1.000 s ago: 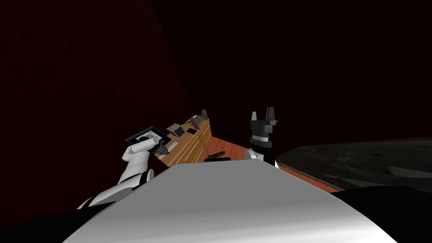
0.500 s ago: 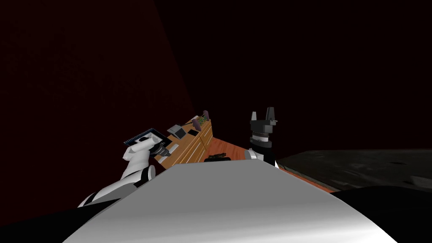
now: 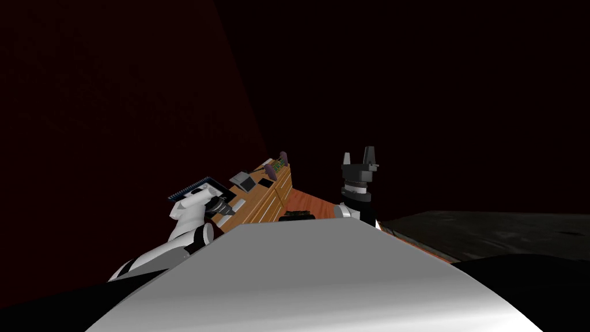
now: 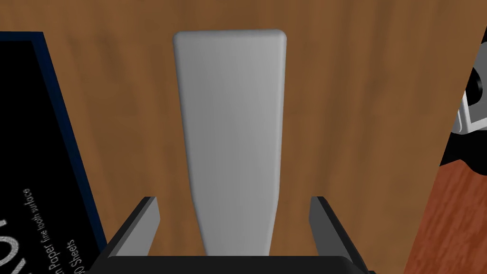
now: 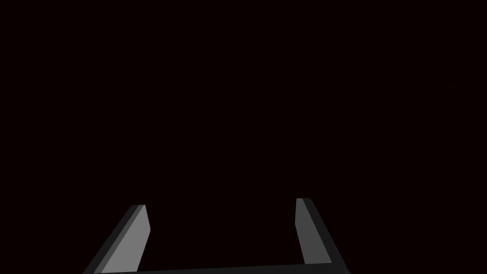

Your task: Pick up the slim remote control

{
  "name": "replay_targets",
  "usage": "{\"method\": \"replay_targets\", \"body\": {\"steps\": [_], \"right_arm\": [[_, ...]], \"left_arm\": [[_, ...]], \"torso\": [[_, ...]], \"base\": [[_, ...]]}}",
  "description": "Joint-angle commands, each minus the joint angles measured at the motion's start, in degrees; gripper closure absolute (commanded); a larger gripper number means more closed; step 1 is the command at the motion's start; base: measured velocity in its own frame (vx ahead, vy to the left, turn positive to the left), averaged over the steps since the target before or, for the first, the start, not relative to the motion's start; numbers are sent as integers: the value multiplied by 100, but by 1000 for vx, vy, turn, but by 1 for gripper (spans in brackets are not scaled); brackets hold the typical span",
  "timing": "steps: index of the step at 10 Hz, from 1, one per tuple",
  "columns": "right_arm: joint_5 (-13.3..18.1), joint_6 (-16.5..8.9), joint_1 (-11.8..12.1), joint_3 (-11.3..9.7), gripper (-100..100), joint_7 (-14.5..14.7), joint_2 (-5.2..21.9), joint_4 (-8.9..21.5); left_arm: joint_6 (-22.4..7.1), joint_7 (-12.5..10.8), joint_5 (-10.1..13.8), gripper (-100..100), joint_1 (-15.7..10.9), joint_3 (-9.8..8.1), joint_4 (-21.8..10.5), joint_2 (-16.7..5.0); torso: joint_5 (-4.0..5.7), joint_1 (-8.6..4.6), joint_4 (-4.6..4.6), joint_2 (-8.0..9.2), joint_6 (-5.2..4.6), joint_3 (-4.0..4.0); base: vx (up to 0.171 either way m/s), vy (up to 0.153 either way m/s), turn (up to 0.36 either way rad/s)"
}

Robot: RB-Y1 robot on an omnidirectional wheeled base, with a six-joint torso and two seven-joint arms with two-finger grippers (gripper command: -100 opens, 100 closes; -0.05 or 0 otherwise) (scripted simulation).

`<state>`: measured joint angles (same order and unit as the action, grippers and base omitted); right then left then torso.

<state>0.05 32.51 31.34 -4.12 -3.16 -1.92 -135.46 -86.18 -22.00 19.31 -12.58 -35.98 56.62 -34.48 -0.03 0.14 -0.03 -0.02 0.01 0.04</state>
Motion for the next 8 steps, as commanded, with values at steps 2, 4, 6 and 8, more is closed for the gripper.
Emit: {"method": "replay_targets", "body": {"steps": [2, 4, 6, 8], "right_arm": [[0, 0, -1, 0, 0, 0, 0, 0], [0, 0, -2, 0, 0, 0, 0, 0], [0, 0, -1, 0, 0, 0, 0, 0], [0, 0, -1, 0, 0, 0, 0, 0]], "left_arm": [[113, -349, -5, -100, -49, 191, -40, 82], [188, -582, -8, -100, -81, 318, -67, 137], [263, -814, -11, -100, -114, 445, -94, 192], [338, -1047, -15, -100, -146, 572, -121, 247]], "torso": [[-1, 6, 4, 21, -4, -11], [-6, 25, 10, 46, 0, -26], [-3, 15, 10, 42, -1, -25], [-3, 12, 10, 41, 0, -24]], "base": [[-71, 68, -132], [-95, 79, -107], [-83, 60, -105], [-81, 58, -101]]}}
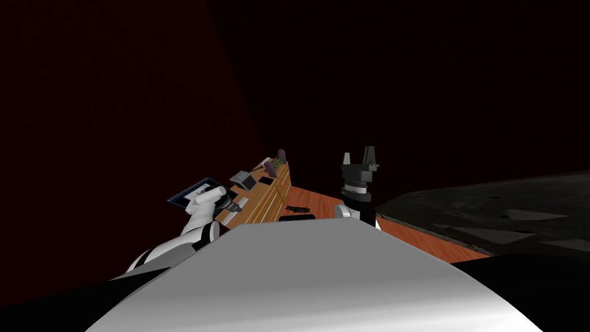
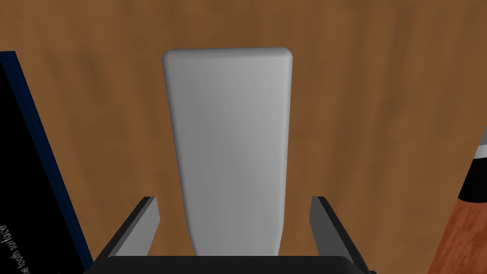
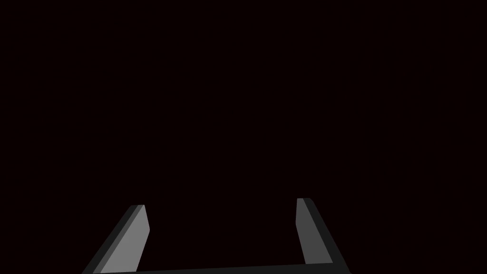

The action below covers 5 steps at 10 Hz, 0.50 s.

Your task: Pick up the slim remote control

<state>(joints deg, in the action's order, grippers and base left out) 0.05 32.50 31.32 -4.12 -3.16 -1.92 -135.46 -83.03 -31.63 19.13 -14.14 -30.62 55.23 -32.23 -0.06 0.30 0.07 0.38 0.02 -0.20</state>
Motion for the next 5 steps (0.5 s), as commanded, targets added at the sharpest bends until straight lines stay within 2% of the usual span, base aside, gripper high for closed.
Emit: {"method": "replay_targets", "body": {"steps": [1, 2, 3, 5], "right_arm": [[0, 0, 0, 0, 0, 0, 0, 0], [0, 0, 0, 0, 0, 0, 0, 0], [0, 0, 1, 0, 0, 0, 0, 0], [0, 0, 1, 0, 0, 0, -1, 0]], "left_arm": [[61, -201, 2, -100, -6, 99, 4, 50], [49, -113, 0, -100, -14, 62, -22, 28], [59, -138, 0, 100, -15, 69, -24, 31], [50, -137, 3, 100, -14, 68, -26, 35]], "torso": [[0, 0, 0, 0, 0, 0], [-1, 4, 0, 0, 1, 0], [1, -7, -2, -13, 3, 7], [3, -14, -7, -31, 2, 18]], "base": [[-80, 73, -96], [-35, 33, -21], [-7, 5, 2], [0, 0, 0]]}}
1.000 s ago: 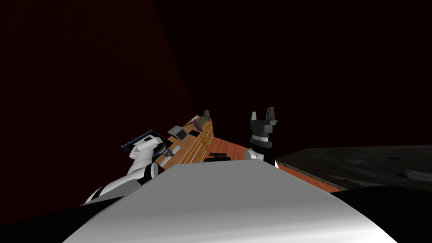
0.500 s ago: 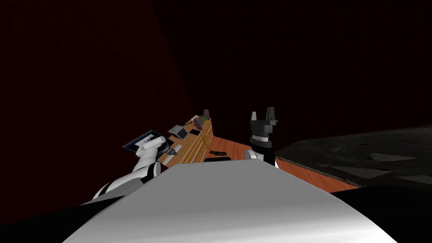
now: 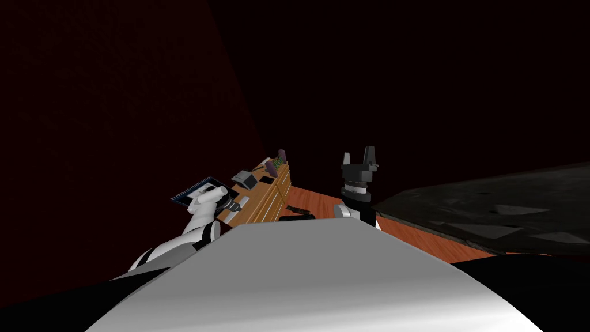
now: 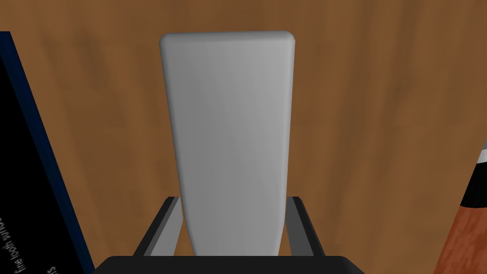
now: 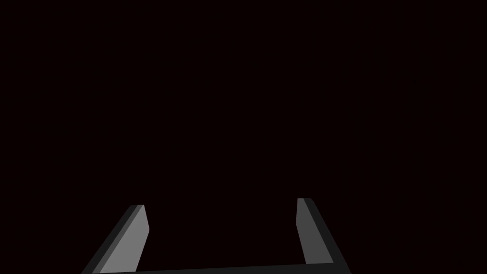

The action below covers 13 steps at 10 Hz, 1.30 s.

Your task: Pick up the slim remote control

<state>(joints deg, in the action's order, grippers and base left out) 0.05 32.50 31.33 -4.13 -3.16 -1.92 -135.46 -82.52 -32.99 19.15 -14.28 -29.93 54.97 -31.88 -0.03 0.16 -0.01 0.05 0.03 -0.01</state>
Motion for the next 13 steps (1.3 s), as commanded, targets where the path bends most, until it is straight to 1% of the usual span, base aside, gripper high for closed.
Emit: {"method": "replay_targets", "body": {"steps": [1, 2, 3, 4, 7, 12, 13], "right_arm": [[0, 0, 0, 0, 0, 0, 0, 0], [0, 0, 0, 0, 0, 0, 0, 0], [0, 0, 0, 0, 0, 0, 0, 0], [0, 0, 0, 0, 0, 0, 0, 0], [0, 0, 1, 0, 0, 0, -1, 0], [0, 0, 1, 0, 0, 0, 0, 0], [0, 0, 1, 0, 0, 0, 0, 0]], "left_arm": [[0, 0, 0, 100, 0, 0, 0, 0], [1, 0, 0, 100, 0, 0, 0, 0], [1, 0, 0, 0, 0, 0, 0, 0], [-65, 168, 3, 100, 40, -97, 57, -40], [-178, 517, 8, 100, 89, -287, 97, -122], [-366, 1099, 16, 100, 170, -605, 164, -260], [-363, 1002, 15, 100, 167, -564, 190, -235]], "torso": [[0, 0, 0, 0, 0, 0], [0, 1, 0, 0, 0, 0], [0, 0, 0, 0, 0, 0], [0, 0, 0, -1, 0, 1], [10, -33, -6, -37, 2, 20], [11, -33, -4, -30, -2, 16], [12, -28, -3, -28, -2, 15]], "base": [[-5, 1, -3], [0, 0, 0], [0, 0, 0], [58, -36, 109], [103, -81, 130], [75, -70, 98], [33, -21, 26]]}}
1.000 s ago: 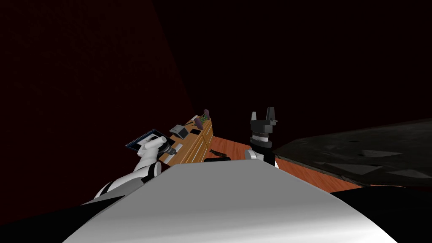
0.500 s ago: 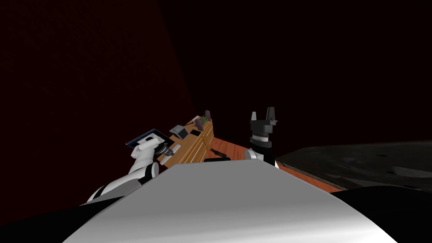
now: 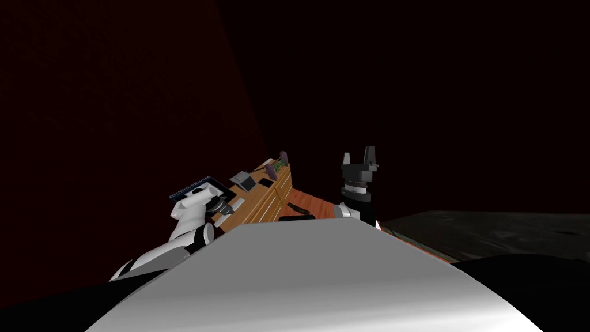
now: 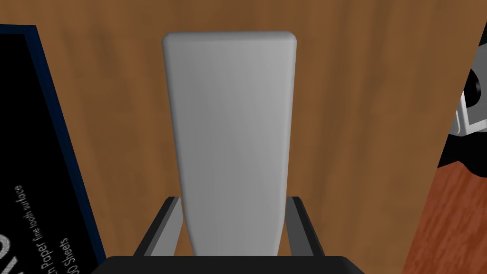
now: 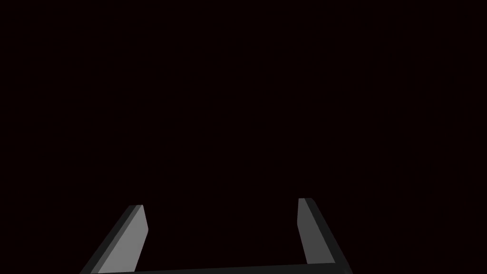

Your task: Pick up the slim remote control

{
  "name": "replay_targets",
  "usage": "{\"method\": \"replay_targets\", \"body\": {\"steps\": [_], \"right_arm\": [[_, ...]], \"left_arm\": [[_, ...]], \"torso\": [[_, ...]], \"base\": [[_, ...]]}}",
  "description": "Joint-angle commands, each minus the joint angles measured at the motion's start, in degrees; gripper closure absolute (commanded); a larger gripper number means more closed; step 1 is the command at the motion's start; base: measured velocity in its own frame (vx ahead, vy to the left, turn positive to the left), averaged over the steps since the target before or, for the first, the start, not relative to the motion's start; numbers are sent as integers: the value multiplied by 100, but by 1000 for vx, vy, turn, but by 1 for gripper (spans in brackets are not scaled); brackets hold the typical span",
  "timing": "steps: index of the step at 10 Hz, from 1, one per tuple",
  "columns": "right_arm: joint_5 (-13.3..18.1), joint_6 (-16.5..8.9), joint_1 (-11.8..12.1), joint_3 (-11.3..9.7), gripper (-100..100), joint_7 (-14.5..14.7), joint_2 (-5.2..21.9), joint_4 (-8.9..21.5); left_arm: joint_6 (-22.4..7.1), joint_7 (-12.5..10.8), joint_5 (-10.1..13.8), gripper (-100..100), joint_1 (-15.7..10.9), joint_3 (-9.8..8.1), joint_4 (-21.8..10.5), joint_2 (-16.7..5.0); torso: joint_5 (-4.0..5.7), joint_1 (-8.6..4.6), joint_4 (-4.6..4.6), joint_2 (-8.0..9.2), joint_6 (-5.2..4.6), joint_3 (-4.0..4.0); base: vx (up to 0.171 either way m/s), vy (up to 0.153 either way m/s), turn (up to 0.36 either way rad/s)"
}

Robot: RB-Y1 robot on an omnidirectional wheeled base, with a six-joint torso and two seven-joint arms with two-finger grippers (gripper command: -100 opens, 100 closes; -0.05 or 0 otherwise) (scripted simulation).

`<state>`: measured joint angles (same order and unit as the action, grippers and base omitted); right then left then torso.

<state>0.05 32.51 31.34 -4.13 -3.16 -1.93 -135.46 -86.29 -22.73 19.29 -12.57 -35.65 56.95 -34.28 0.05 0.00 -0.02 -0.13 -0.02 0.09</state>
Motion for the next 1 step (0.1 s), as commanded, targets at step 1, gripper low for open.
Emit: {"method": "replay_targets", "body": {"steps": [1], "right_arm": [[0, 0, 0, 0, 0, 0, 0, 0]], "left_arm": [[0, 0, 0, 0, 0, 0, 0, 0]], "torso": [[0, 0, 0, 0, 0, 0]], "base": [[6, -5, -4]]}}
